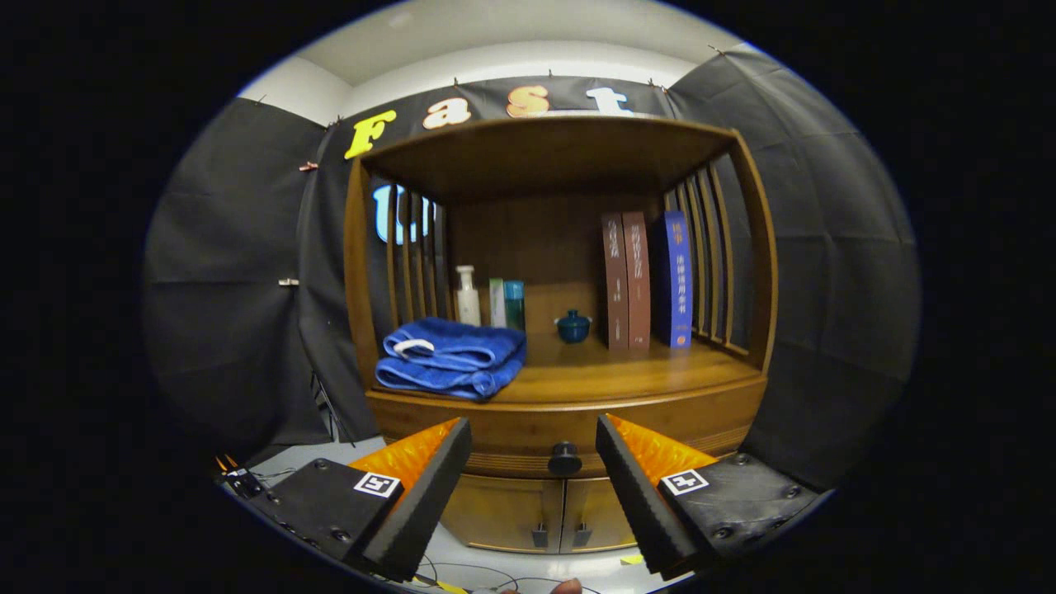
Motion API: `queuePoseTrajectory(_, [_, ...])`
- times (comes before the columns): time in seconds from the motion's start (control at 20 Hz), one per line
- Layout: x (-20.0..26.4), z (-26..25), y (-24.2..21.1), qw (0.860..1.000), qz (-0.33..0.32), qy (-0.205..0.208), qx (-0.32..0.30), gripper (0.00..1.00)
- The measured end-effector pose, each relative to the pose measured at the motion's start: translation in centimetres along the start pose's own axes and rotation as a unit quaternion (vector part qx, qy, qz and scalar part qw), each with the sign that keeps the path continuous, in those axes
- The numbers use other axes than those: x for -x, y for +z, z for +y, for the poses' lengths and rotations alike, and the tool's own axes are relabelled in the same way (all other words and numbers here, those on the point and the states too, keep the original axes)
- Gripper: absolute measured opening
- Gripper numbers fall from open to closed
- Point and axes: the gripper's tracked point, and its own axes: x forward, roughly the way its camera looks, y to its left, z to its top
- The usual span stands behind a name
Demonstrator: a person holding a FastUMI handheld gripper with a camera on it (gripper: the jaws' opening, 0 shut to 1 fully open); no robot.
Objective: Pull open the drawer, take out the items inside it, and place them on the countertop above the cabinet.
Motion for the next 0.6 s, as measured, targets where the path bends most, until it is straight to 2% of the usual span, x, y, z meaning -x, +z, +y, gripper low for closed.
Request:
queuePoseTrajectory(0.2, [-5.0,-0.8,-5.8,0.998,0.056,-0.019,-0.003,0.99])
queuePoseTrajectory(0.4, [-8.7,-2.1,-9.1,0.995,0.088,-0.038,-0.001,0.98])
queuePoseTrajectory(0.6, [-10.5,-3.6,-11.1,0.993,0.105,-0.052,-0.007,0.69])
